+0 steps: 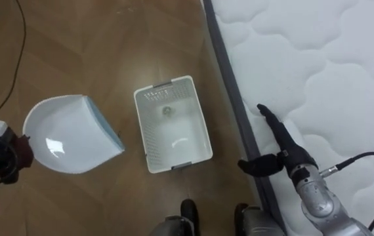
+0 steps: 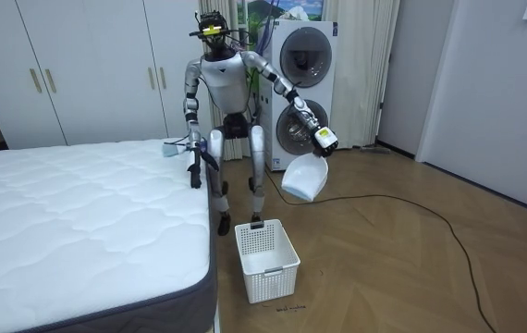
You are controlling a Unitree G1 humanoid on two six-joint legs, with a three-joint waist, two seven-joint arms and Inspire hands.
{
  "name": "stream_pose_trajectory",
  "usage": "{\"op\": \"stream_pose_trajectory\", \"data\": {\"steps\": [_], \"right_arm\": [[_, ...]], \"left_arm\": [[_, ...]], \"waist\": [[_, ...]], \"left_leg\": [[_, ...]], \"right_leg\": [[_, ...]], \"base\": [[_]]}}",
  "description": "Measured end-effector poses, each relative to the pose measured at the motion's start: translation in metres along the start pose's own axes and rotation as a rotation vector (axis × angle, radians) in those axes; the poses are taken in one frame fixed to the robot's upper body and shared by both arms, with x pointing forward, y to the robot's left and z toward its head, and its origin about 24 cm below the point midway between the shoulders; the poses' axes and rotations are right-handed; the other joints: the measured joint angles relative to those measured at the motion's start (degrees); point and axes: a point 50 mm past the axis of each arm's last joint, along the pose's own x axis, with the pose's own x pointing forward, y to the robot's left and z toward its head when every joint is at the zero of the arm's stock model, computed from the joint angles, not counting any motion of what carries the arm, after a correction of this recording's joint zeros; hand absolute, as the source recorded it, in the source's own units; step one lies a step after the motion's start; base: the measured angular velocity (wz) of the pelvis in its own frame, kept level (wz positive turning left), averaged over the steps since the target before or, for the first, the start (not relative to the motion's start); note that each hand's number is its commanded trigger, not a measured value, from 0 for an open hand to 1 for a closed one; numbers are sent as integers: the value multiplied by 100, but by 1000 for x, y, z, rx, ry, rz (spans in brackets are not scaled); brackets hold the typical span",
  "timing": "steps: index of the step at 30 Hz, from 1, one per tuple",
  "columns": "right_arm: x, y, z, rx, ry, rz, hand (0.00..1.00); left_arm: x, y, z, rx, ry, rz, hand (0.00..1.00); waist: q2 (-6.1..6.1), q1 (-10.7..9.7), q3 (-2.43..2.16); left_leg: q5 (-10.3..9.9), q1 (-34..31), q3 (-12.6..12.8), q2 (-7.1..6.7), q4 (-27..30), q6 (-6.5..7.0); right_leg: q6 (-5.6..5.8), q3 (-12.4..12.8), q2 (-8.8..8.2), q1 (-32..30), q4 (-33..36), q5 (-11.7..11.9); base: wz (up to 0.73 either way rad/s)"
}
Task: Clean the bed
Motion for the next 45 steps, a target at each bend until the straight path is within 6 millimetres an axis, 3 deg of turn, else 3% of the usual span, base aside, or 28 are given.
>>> {"op": "stream_pose_trajectory", "data": {"steps": [3, 6, 15, 20, 23, 24, 26, 28, 31, 32, 34, 36, 38, 39, 40, 41, 43, 44, 45], "right_arm": [[0, 0, 0, 4, -1, 0, 0], [-1, 1, 0, 13, 2, -3, 0], [-6, -2, -4, 59, 9, -32, 0], [-8, -4, -9, 59, 4, -37, 0], [-12, -5, -8, 96, 0, -50, 0], [-14, -5, -11, 115, 7, -53, 0], [-17, -4, -15, 124, 26, -53, 0], [-25, -1, -23, 133, 57, -47, 0], [-26, -4, -20, 194, 48, -86, 0], [-26, -5, -19, 210, 44, -105, 0], [-31, -7, -19, 255, 39, -147, 0], [-38, -9, -19, 275, 32, -170, 0], [-44, -13, -17, 293, 12, -197, 0], [-47, -17, -16, 299, 2, -217, 0], [-47, -20, -16, 308, -3, -232, 0], [-48, -20, -17, 315, 0, -241, 0], [-48, -19, -16, 340, -2, -274, 0], [-48, -19, -15, 350, -1, -282, 0], [-47, -18, -14, 364, -2, -295, 0]], "left_arm": [[1, 4, 2, -3, -5, 11, 100], [2, 10, 5, -8, -12, 28, 100], [1, 24, 11, -43, -52, 185, 100], [-2, 34, 17, -171, -114, 305, 100], [-9, 39, 25, -319, -195, 392, 100], [-13, 37, 27, -382, -223, 425, 100], [-21, 22, 34, -504, -255, 448, 100], [-35, -6, 44, -625, -296, 442, 100], [-56, -38, 63, -788, -351, 404, 100], [-61, -42, 67, -812, -369, 398, 100], [-76, -49, 81, -917, -438, 386, 100], [-83, -50, 89, -1017, -460, 394, 100], [-90, -50, 90, -1103, -459, 420, 100], [-95, -50, 84, -1145, -445, 455, 100], [-101, -50, 76, -1188, -415, 501, 100], [-104, -49, 73, -1211, -404, 525, 100], [-109, -39, 60, -1302, -364, 659, 100], [-110, -36, 57, -1318, -355, 692, 100], [-111, -30, 52, -1347, -339, 752, 100]], "waist": [[-1, -6, -1], [-6, -11, -3], [34, 13, -4], [16, 25, 7], [-106, 135, 35], [-178, 262, 42], [-294, 424, 29], [-558, 633, -23], [-659, 676, -74], [-668, 656, -79], [-821, 628, -174], [-915, 661, -234], [-928, 796, -243], [-935, 964, -249], [-919, 1085, -253], [-917, 1159, -254], [-952, 1346, -264], [-952, 1400, -273], [-918, 1437, -259]], "left_leg": [[2, -9, 33, 17, 12, 4], [22, -13, 222, 87, 22, 38], [34, 36, 193, 81, 10, 56], [34, 158, 224, 95, -10, 55], [27, 282, 340, 143, -52, 48], [8, 390, 390, 188, -122, 23], [21, 651, 406, 205, -316, 0], [19, 1059, 511, 188, -584, -29], [13, 1360, 509, 281, -773, -46], [12, 1407, 505, 287, -770, -46], [-2, 1637, 518, 363, -780, -56], [-50, 1911, 519, 368, -833, -69], [-214, 2297, 728, 422, -918, -71], [-346, 2586, 1040, 510, -956, -74], [-452, 2859, 1293, 611, -960, -84], [-502, 2997, 1396, 640, -975, -94], [-631, 3388, 1774, 787, -1055, -118], [-643, 3433, 1774, 803, -1089, -113], [-674, 3485, 1971, 929, -1155, -91]], "right_leg": [[0, -7, 6, 5, -17, 0], [0, -16, -7, 9, -1, 0], [2, -34, -7, 84, -45, 3], [3, 8, -29, 167, -49, 2], [-7, 182, 5, 190, -92, 15], [-17, 307, 91, 235, -184, 71], [-11, 514, 194, 388, -379, 167], [21, 931, 303, 557, -511, 219], [39, 1132, 502, 903, -979, 459], [47, 1153, 525, 996, -1086, 504], [68, 1312, 625, 1256, -1395, 638], [92, 1448, 669, 1454, -1493, 695], [82, 1428, 709, 1607, -1479, 729], [54, 1400, 750, 1676, -1472, 794], [-5, 1207, 765, 1753, -1478, 880], [-53, 1004, 754, 1781, -1482, 932], [-360, -130, 609, 1851, -1640, 1208], [-411, -313, 624, 1909, -1757, 1331], [-336, -649, 668, 1950, -1889, 1538]], "base": [[0], [3], [2], [-4], [-27], [-60], [-67], [-83], [-60], [-38], [-45], [-65], [-119], [-195], [-205], [-207], [-208], [-204], [-169]]}}
